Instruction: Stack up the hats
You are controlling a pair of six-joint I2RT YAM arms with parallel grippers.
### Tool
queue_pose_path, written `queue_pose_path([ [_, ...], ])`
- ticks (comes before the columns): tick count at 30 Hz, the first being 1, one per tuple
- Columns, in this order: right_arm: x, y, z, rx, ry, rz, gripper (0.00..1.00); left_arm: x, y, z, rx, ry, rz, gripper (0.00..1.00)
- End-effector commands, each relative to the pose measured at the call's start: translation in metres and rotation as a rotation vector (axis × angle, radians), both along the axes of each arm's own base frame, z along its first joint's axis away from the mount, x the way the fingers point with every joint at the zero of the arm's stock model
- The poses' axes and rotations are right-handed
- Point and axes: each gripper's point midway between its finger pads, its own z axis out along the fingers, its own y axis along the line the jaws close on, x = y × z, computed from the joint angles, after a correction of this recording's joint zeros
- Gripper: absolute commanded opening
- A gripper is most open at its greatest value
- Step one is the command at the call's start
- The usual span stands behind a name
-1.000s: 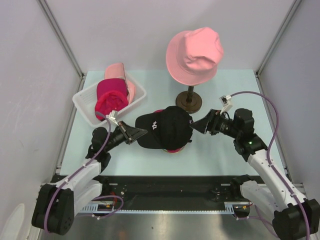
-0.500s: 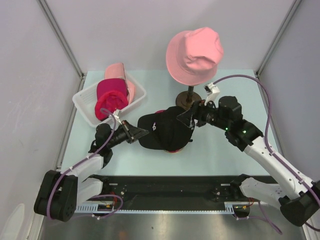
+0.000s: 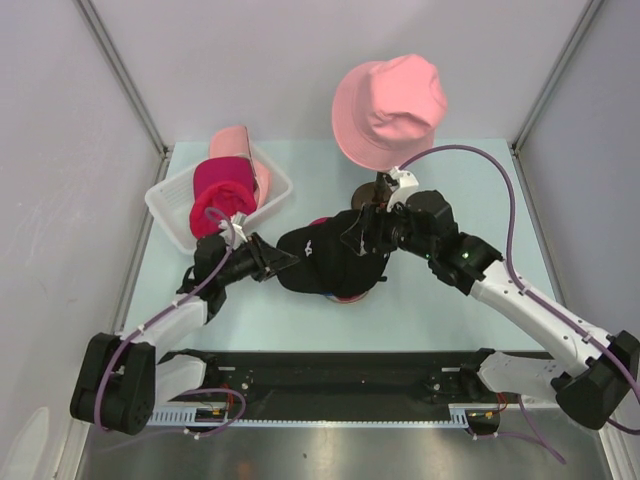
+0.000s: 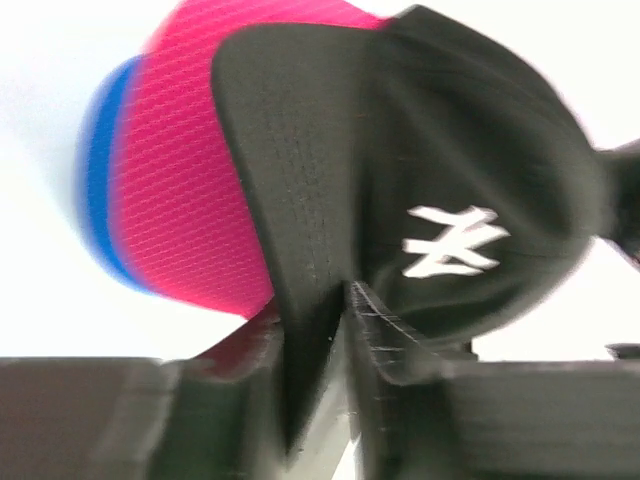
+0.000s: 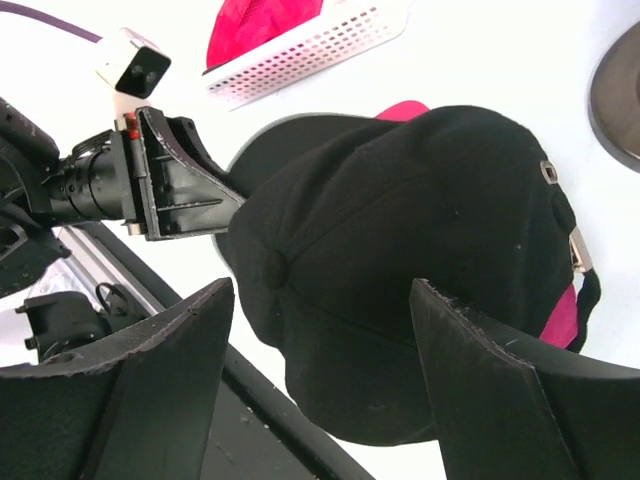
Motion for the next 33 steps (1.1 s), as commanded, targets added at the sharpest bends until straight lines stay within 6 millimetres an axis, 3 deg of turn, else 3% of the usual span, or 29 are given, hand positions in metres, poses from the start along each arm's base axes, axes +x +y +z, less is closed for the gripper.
queue_pose_path([
  [1,0.000,0.004,-0.026,-0.043,0.054,-0.014,0.77,0.004,0.026,-0.037,0.221,0.109,0.098,0.64],
  [3,0.000,0.003,-0.029,-0.048,0.060,-0.023,0.77,-0.002,0.038,-0.048,0.292,0.187,0.143,0.80],
  [4,0.002,0.002,-0.030,-0.052,0.059,-0.036,0.77,0.005,0.048,-0.042,0.338,0.170,0.203,0.90],
  [6,0.002,0.001,-0.030,-0.055,0.060,-0.043,0.77,-0.002,0.060,-0.047,0.404,0.222,0.230,0.94],
  [12,0.002,0.001,-0.035,-0.062,0.073,-0.041,0.78,0.008,0.070,-0.003,0.450,0.106,0.284,0.98],
  [16,0.001,-0.001,-0.031,-0.052,0.067,-0.046,0.85,0.022,0.051,0.035,0.361,-0.038,0.272,0.99],
  [20,0.000,-0.008,-0.009,-0.026,0.042,-0.069,0.89,0.027,0.017,0.032,0.325,-0.052,0.184,0.99],
  [25,0.002,-0.032,0.027,0.049,-0.007,-0.133,0.90,0.037,0.003,0.011,0.321,0.011,0.156,0.98],
  [28,0.009,-0.048,0.017,0.079,0.036,-0.155,0.90,0.040,0.001,0.011,0.327,0.002,0.155,0.98],
  [32,0.010,-0.044,-0.004,0.144,0.106,-0.112,0.89,0.041,-0.001,0.005,0.330,0.014,0.142,0.99],
  [33,0.009,-0.042,-0.019,0.143,0.140,-0.104,0.89,0.044,-0.003,0.009,0.314,-0.006,0.143,0.99],
])
